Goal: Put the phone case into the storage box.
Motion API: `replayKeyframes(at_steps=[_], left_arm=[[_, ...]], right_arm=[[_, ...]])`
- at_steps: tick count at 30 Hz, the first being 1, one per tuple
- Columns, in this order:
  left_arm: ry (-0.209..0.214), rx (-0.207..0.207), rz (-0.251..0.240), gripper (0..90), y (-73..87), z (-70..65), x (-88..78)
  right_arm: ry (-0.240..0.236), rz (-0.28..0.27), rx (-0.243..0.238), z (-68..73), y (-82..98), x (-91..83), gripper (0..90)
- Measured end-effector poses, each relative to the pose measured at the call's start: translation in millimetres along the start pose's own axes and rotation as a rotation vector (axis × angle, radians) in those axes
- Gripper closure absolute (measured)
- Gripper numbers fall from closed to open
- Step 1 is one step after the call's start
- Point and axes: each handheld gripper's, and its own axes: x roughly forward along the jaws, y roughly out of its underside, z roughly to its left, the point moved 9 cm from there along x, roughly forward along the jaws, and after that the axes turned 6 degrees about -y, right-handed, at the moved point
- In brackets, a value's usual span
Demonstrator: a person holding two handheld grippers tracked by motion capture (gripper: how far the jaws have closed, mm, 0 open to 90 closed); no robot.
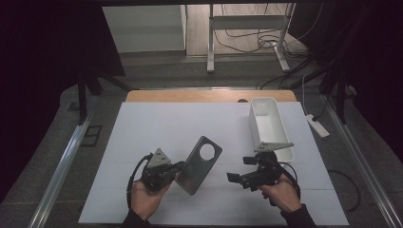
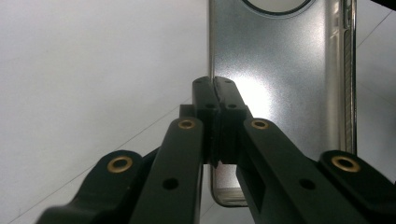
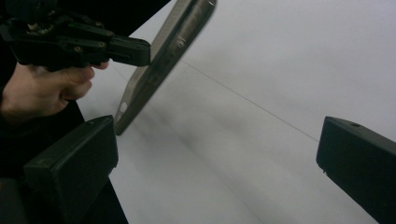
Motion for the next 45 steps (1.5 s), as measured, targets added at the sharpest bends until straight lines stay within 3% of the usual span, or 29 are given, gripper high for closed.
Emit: replayKeyframes(at_steps=[22,45], left_arm=[[0.006,0.0,-0.012,88.8,-6.1,-10.7,5.7],[0.019,0.006,-0.018,88.7,-9.1,-18.5,5.4]], right_arm=[[-0.06,0.021,0.039,10.8,-10.1,32.8,0.0],[-0.086,0.072,0.056,18.3,-13.6,69.8,0.0]])
